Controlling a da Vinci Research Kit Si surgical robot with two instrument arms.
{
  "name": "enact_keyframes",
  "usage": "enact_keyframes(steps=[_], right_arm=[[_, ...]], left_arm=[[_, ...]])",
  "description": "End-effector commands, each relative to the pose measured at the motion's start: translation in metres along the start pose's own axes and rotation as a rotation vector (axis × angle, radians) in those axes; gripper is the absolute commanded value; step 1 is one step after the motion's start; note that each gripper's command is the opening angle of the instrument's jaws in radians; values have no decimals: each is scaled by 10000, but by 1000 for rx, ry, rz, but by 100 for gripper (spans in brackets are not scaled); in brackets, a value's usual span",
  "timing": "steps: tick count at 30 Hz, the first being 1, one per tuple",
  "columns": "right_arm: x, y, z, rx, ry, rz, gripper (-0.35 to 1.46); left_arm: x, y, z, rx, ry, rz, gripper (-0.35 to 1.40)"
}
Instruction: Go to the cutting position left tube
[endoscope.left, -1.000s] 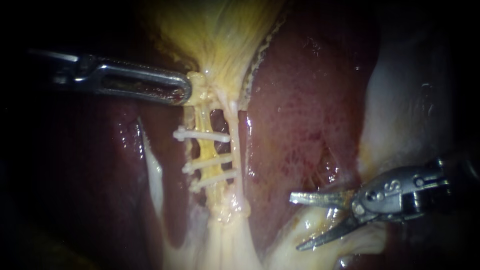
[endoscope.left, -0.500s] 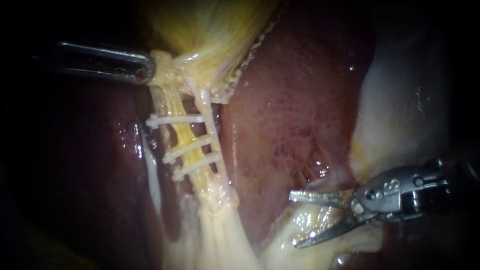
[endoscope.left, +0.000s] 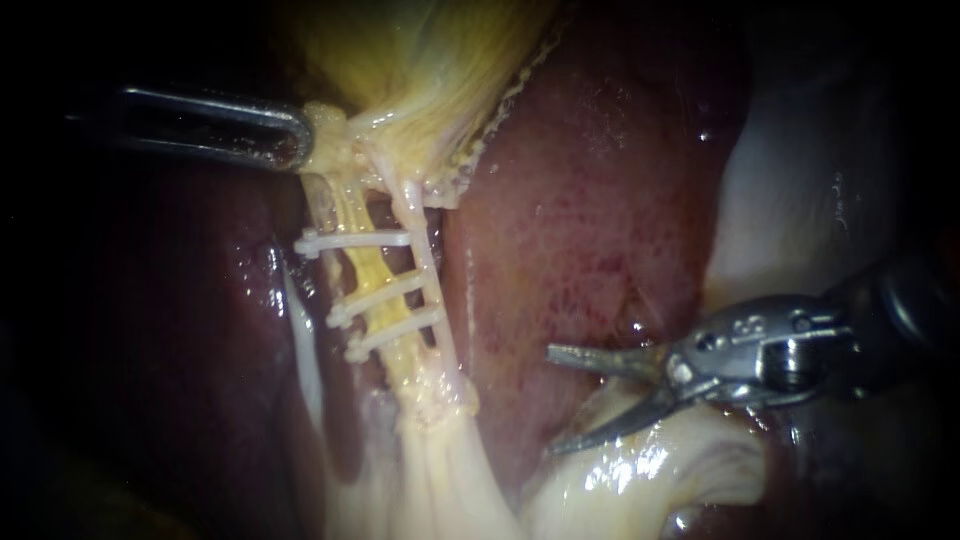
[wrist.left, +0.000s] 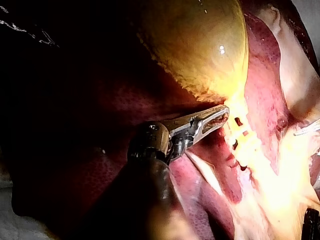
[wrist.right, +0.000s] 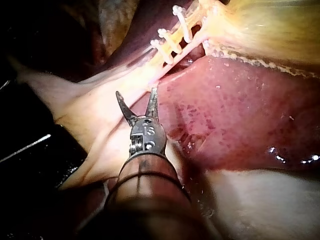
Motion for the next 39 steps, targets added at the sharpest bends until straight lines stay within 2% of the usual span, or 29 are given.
enact_keyframes(steps=[1,7,13,18,24,31,39], right_arm=[[1,3,2,6,-4,4,141],[11,21,16,12,10,57,139],[22,35,29,46,29,104,134],[29,45,37,95,44,134,124],[39,60,47,168,63,183,122],[49,75,59,172,72,185,121],[53,90,68,167,79,199,121]], left_arm=[[0,0,0,-1,0,1,-35],[0,-1,1,-1,0,1,-35],[1,-1,2,-2,0,1,-35],[1,-1,2,-5,-2,1,-35],[1,-2,2,-5,-2,1,-35],[1,-2,3,-3,-1,1,-35],[1,-3,3,-4,-1,1,-35]])
